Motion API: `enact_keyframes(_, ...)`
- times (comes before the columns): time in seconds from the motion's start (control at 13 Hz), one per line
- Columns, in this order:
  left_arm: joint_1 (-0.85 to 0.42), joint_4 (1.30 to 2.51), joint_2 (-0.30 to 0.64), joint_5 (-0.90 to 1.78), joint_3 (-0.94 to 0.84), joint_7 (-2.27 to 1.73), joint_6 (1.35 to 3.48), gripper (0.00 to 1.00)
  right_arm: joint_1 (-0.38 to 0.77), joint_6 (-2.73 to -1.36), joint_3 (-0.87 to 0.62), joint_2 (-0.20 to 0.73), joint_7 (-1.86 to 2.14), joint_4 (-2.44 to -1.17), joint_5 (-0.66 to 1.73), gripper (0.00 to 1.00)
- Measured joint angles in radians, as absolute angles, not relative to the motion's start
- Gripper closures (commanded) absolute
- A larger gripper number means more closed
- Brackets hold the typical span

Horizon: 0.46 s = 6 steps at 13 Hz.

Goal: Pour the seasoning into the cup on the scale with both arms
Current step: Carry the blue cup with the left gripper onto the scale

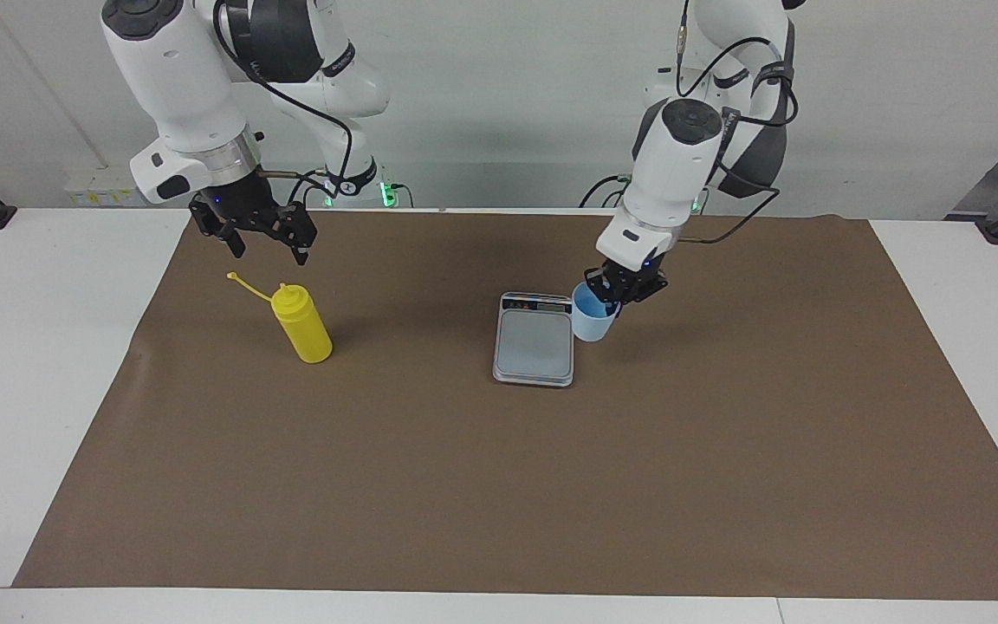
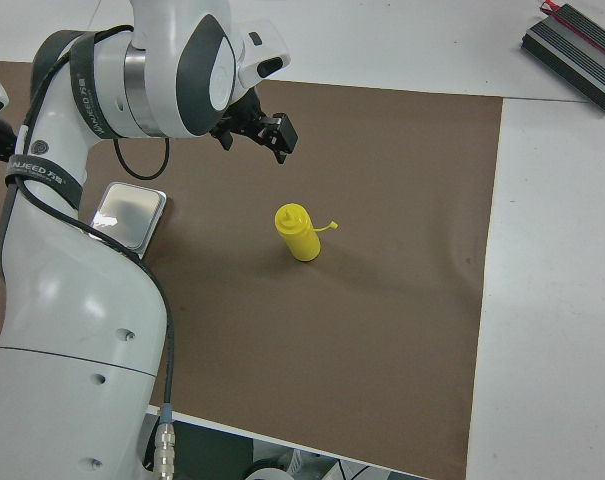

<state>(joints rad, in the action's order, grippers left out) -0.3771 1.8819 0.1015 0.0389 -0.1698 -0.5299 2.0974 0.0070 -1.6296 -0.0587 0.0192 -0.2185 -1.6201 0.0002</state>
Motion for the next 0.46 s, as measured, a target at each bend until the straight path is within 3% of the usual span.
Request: enact_keyframes(0.46,-0.481,1.893,0.208,-0.030,-0.169,-0.668,2.200,1.00,-0.026,-1.627,-0.055,0.019,0.007,-1.626,0.000,0.00)
